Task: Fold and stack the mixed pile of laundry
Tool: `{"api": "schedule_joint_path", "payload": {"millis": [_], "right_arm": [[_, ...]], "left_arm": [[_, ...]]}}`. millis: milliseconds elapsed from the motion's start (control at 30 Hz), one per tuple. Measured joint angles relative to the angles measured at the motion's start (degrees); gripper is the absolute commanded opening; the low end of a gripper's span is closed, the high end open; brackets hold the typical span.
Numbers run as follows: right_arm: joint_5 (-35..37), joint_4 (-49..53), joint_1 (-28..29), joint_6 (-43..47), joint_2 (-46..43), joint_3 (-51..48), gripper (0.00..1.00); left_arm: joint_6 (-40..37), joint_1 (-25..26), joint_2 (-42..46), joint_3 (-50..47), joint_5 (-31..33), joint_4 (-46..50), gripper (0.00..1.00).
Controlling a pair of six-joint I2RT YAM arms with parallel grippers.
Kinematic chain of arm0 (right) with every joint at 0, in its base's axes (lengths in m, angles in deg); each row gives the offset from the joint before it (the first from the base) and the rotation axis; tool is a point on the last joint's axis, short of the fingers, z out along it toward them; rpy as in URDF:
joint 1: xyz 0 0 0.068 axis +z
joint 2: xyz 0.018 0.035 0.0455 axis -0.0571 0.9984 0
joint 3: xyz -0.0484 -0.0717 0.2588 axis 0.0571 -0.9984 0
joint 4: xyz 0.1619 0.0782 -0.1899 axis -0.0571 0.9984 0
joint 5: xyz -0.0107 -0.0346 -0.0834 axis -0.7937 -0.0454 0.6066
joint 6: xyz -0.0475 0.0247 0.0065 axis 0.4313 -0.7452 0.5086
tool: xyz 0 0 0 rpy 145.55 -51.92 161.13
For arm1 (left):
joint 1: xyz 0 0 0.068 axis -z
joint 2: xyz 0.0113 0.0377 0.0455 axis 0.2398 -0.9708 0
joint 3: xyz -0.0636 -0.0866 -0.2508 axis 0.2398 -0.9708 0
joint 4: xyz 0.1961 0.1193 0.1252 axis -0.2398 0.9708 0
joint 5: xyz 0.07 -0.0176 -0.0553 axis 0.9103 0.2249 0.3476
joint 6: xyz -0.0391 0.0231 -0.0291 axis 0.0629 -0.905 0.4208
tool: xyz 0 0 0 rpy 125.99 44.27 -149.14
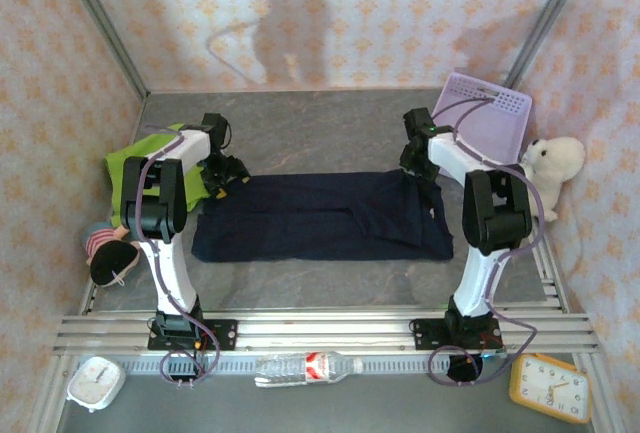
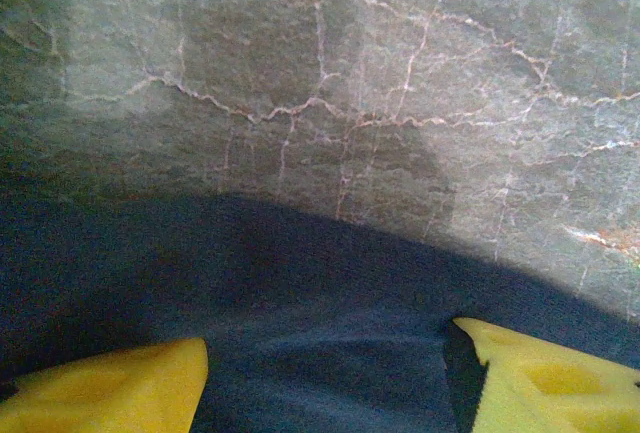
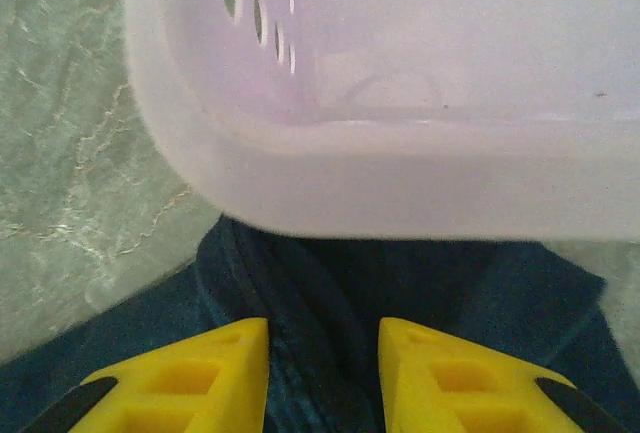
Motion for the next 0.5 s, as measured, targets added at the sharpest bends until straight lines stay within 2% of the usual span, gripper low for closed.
{"api": "schedule_joint_path", "payload": {"millis": [67, 133, 200, 367, 500], "right_arm": [[-0.42, -0.04, 0.0, 0.2, 0.63, 0.0, 0.21], [-1.49, -0.85, -0.07, 0.04, 0.68, 0.0, 0.07], [-1.92, -1.66, -0.09, -0.55, 0.66, -0.13, 0.0], [-1.22, -2.14, -1.57, -2.08, -2.27, -3.76, 0.0], [-0.28, -1.42, -6.27, -3.96, -9.64, -8.98, 0.0]], "left_arm": [[0.02, 0.0, 0.0, -0.04, -0.02, -0.02, 0.66], [0.02, 0.0, 0.39, -0.66, 0.04, -0.35, 0.66], [0.02, 0.0, 0.61, -0.96, 0.07, -0.39, 0.66], [0.04, 0.0, 0.66, -1.14, 0.2, -0.57, 0.66], [0.04, 0.0, 0.85, -1.4, 0.24, -0.79, 0.66]]}}
